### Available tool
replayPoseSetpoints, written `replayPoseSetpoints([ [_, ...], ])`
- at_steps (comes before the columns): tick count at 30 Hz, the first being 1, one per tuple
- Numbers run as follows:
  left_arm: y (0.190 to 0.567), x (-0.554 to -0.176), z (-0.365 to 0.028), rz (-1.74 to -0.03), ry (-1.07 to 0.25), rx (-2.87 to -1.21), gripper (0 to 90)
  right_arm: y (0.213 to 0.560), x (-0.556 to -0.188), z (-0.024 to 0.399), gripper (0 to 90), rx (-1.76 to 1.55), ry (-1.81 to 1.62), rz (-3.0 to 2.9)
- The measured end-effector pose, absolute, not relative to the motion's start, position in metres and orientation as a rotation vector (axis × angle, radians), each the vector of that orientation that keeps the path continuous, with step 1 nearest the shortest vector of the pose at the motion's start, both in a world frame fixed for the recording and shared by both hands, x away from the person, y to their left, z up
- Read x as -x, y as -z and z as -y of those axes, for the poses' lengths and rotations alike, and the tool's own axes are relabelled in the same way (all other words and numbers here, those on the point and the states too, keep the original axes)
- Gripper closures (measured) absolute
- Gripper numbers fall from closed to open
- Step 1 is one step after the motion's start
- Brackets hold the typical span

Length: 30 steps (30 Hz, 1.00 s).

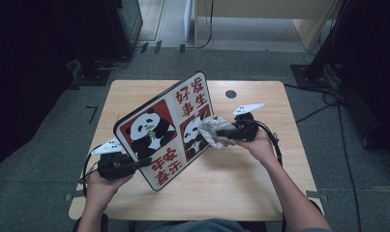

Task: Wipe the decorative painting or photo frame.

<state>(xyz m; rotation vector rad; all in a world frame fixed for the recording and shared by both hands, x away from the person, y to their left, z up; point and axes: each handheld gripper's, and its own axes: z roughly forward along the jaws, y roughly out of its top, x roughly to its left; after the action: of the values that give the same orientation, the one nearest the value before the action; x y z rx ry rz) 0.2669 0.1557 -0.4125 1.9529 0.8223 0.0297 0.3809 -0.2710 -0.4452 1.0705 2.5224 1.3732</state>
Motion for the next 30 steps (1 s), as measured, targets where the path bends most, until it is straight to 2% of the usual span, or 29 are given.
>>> replayPoseSetpoints([
  [30,0.413,-0.268,-0.157,-0.81,-0.011,-1.949,77.2,0.495,-0.378,0.28,64.3,-1.162,-1.256,-2.632],
])
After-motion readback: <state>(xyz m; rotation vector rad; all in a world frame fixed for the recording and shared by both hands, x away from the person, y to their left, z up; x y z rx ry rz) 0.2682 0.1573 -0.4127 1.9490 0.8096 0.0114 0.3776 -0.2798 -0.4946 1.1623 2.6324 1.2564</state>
